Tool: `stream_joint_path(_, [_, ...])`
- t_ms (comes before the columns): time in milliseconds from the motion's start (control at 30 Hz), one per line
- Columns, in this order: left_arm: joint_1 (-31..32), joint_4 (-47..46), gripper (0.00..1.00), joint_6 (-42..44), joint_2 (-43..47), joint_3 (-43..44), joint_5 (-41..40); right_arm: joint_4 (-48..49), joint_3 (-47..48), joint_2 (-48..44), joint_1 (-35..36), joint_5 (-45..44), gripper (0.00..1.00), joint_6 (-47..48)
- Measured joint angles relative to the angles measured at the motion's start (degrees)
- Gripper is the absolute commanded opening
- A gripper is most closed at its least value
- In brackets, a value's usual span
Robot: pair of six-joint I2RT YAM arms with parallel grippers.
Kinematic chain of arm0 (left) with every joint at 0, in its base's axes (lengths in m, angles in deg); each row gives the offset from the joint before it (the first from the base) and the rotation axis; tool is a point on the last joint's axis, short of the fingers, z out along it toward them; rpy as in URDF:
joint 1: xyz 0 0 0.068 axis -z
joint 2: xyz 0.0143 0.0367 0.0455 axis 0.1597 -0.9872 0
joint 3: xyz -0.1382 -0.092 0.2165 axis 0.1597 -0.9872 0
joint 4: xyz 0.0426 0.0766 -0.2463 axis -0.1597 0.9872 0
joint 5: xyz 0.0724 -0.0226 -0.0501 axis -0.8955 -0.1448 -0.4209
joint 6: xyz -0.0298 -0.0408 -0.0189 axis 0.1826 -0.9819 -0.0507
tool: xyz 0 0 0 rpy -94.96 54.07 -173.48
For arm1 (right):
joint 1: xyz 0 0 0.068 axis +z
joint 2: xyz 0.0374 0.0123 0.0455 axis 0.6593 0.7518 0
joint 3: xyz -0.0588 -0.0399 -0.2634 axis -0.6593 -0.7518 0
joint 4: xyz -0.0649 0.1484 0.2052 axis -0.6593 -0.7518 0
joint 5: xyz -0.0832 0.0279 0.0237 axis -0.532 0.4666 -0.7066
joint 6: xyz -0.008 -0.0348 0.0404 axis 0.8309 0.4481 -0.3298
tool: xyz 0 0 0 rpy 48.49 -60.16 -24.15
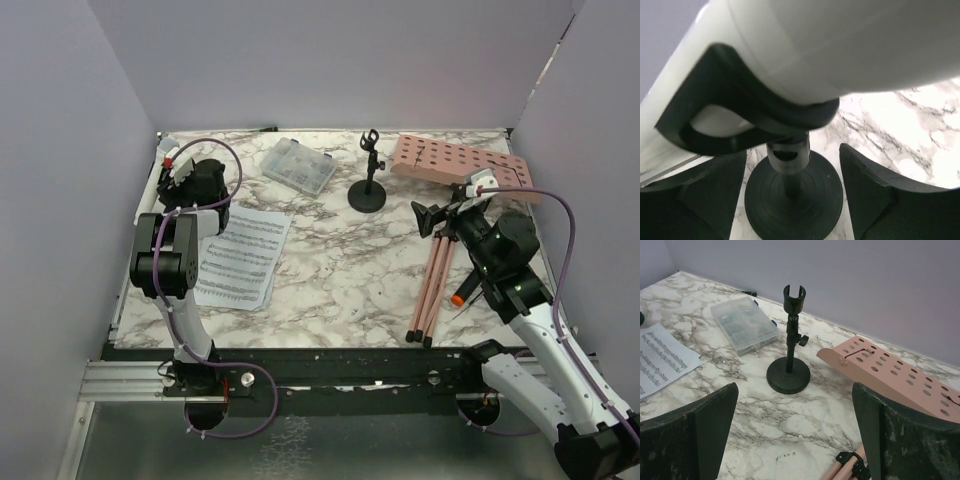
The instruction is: Pack up the instrument practice props
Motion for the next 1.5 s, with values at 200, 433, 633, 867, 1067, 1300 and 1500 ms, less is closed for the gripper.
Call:
stream_joint_path(200, [-1.44,-4.50,0.42,1.73,-2.91,1.70,0.31,-1.53,2.78,2.12,0.00,0.52,1.00,0.07])
stream_joint_path(433, [-2.21,-8.68,0.00,5.62,-3.32,0.48,2.54,-2.08,4.22,3.93,0.00,2.32,1.00,-0.04])
stream_joint_path(633, [-2.47,-11.19,0.00,9.18,-1.11,-3.02,6.19,-2.43,4.50,5.27,0.00,4.50,1.00,-0.33])
stream_joint_path(867, [-2.54,-9.18,0.00,14.64,3.63,-5.92,13.68,-2.38,4.50,5.38,0.00,7.04,1.00,-1.09])
stream_joint_path(1067, [-2.36,-4.13,0.00,16.65,11.69,-6.43,22.32,-2.40,4.48,5.11,0.00,8.55,1.00,-1.29])
stream_joint_path(1300, [-0.90,2.75,0.00,16.44,21.55,-6.34,35.50,-2.36,2.99,2.82,0.00,9.46,1.00,-1.55])
stream_joint_path(1500, [2.49,7.48,0.00,15.98,25.94,-6.36,48.76,-2.38,1.20,2.29,0.00,9.73,1.00,-1.53])
